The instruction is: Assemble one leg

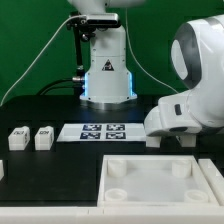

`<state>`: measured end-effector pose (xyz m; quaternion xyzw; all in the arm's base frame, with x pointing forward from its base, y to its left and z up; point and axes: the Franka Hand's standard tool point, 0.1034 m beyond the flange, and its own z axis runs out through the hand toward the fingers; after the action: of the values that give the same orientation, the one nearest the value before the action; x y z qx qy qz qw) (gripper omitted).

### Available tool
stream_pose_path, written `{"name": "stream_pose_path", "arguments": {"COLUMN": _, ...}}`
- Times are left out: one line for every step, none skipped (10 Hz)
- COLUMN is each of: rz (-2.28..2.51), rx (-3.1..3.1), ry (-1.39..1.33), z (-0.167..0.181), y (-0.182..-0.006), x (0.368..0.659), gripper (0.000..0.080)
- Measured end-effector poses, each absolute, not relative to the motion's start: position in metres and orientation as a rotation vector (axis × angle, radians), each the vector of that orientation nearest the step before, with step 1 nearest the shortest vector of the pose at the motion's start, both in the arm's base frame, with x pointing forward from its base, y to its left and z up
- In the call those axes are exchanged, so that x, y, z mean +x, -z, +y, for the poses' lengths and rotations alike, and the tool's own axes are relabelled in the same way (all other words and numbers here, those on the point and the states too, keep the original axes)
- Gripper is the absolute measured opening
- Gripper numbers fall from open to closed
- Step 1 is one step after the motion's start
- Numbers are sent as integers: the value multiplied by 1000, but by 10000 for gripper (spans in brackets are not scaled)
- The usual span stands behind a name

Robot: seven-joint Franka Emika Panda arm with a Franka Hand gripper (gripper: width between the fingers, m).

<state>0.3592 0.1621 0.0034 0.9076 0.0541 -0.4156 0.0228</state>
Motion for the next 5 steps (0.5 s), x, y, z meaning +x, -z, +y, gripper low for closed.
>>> {"name": "stream_pose_path", "arguments": {"rz": 168, "rx": 2812, "ry": 1286, "z": 162, "y": -3, "x": 360, "gripper": 649}}
{"name": "stream_pose_path", "arguments": {"rz": 168, "rx": 2812, "ry": 1286, "z": 162, "y": -3, "x": 360, "gripper": 557}}
{"name": "stream_pose_path", "arguments": {"rz": 167, "rx": 2813, "ry": 1286, "z": 162, "y": -3, "x": 360, "gripper": 557}}
{"name": "stream_pose_path", "arguments": {"rz": 166, "rx": 2813, "ry": 1286, "z": 162, "y": -4, "x": 361, "gripper": 371}}
{"name": "stream_pose_path", "arguments": {"rz": 166, "rx": 2815, "ry": 1284, "z": 162, "y": -5, "x": 363, "gripper": 289}}
